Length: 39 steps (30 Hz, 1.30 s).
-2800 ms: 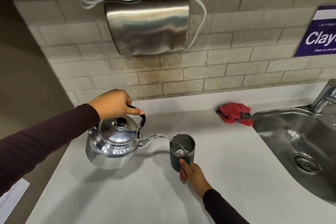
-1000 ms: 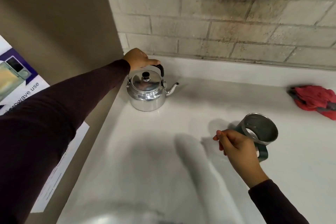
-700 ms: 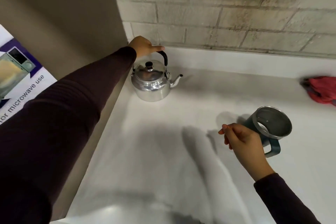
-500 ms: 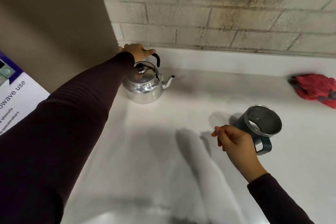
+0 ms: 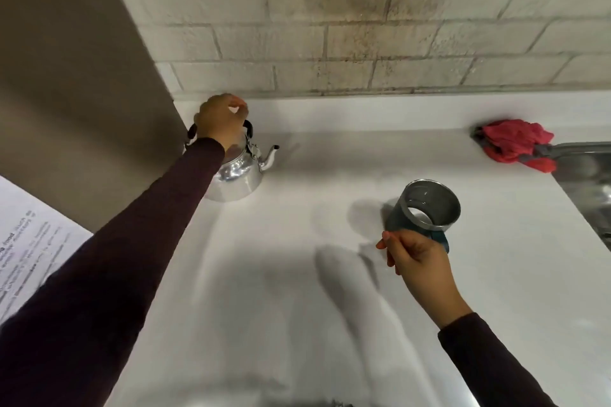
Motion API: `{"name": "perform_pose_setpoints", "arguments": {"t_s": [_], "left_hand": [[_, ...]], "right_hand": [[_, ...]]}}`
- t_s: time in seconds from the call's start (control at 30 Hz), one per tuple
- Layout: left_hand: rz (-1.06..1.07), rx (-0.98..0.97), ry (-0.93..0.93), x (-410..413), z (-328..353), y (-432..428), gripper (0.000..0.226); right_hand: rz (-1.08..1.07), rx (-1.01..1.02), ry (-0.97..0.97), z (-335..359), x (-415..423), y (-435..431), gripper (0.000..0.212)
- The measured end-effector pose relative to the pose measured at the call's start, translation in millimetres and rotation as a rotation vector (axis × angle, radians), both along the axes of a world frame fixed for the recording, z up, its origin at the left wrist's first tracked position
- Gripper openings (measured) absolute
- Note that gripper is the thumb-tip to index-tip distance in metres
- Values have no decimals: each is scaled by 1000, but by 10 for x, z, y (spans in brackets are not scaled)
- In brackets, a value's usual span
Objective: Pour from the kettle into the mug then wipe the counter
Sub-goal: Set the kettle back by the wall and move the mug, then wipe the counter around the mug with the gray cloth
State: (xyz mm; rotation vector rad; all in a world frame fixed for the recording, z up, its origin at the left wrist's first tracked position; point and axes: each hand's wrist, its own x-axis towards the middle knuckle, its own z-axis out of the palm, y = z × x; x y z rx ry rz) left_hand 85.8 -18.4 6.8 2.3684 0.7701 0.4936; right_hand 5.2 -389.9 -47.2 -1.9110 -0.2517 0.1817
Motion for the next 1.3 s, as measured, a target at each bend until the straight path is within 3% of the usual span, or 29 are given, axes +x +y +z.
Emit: {"name": "perform_pose_setpoints", "arguments": {"t_s": [0.17,0.27,0.33,0.43,0.57,0.7,1.0,1.3], "left_hand": [[-117,-467,-204,-777,-392,-1008,15],[-243,-678,-101,-1260,-748,-1788,31],[-322,-747,1,-1474,-944,-2240,29],[-488,-743,113,-1641,-1083,-2813,13],[-670,-717,136,-1575,-1118,-3312,14],[-717,-719,124,-1386,-1080,-3685,20],[-530,-762,110,-971,-1096,-4377,27],[-299,-687,47,-535,-1075,-4984,36]], "right_hand": [[-76,9,5,11,-98,-270,29],[-121,20,26,8,-152,-502,30],[-158,11,40,6,-196,-676,31],[-231,-6,46,-33,-243,-993,32],[-301,-48,87,-146,-239,-1440,32],[-347,-66,118,-252,-107,-1915,32],[-245,-142,65,-218,1006,-2640,32],[9,-305,-182,173,2876,-2804,28]]}}
